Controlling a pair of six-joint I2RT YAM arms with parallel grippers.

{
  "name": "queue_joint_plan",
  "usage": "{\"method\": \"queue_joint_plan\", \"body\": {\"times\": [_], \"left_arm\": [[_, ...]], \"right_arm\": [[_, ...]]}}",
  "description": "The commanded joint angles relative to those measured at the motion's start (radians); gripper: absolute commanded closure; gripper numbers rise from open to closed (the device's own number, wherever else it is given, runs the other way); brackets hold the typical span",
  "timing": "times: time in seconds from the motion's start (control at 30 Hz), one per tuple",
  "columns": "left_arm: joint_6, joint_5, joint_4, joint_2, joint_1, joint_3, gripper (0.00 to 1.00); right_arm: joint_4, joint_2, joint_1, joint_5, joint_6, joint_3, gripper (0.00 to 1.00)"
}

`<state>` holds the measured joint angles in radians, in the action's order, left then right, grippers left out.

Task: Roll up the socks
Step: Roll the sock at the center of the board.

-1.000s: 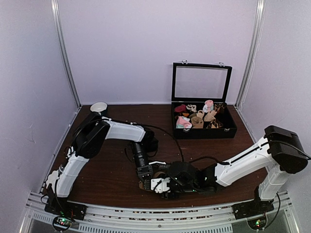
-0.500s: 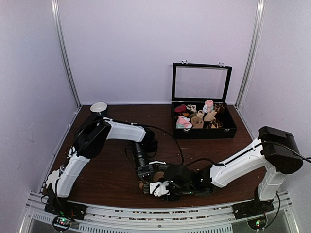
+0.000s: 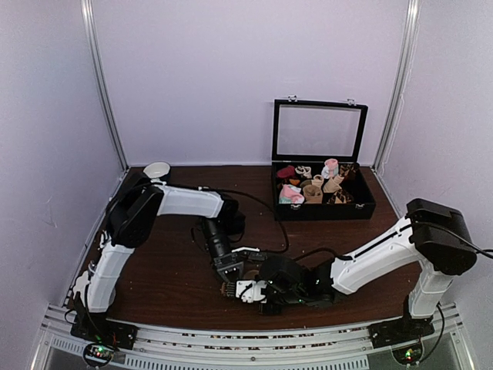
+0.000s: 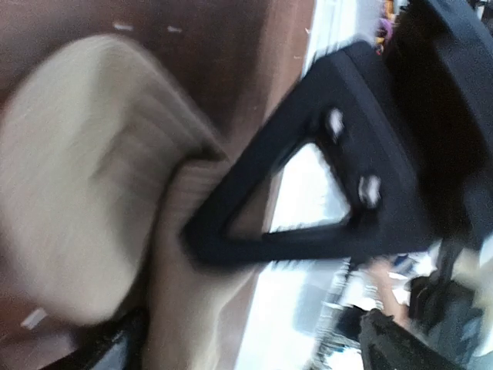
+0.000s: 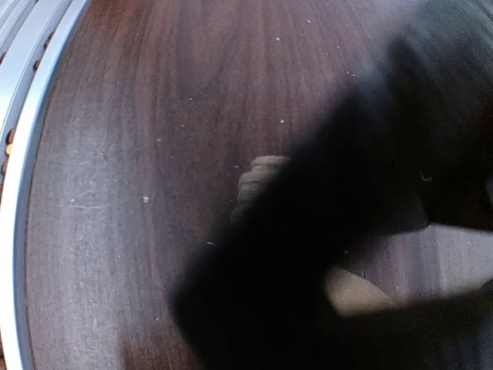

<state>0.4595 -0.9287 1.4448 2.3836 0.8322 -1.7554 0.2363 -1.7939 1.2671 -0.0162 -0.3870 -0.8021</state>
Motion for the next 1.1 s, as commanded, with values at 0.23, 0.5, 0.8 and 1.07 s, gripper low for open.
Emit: {"method": "queue_joint_plan", "body": {"times": [0.23,0.5,0.8,1.07], "left_arm": [[-0.161,0.6,-0.715,-0.478,-0.16,0.379,0.02],[-0.148,0.687,-0.99,-0.722,-0.159,0.577,0.02],[-0.218,0.725,-1.053,-0.69,-0.27,0.571,0.21],[-0.262,0.522,-1.079,-0.552,-0.193,0.469,0.24]], "right_arm": [[-0.051,-0.014,-0.24,-0.434,0.239,0.076,1.0],[-0.102,-0.118,-0.4,-0.643,0.292,0.01,1.0],[-0.203,-0.172,-0.434,-0.723,0.218,-0.054,1.0],[-0.214,-0.168,-0.434,-0.724,0.168,-0.042,1.0]]}}
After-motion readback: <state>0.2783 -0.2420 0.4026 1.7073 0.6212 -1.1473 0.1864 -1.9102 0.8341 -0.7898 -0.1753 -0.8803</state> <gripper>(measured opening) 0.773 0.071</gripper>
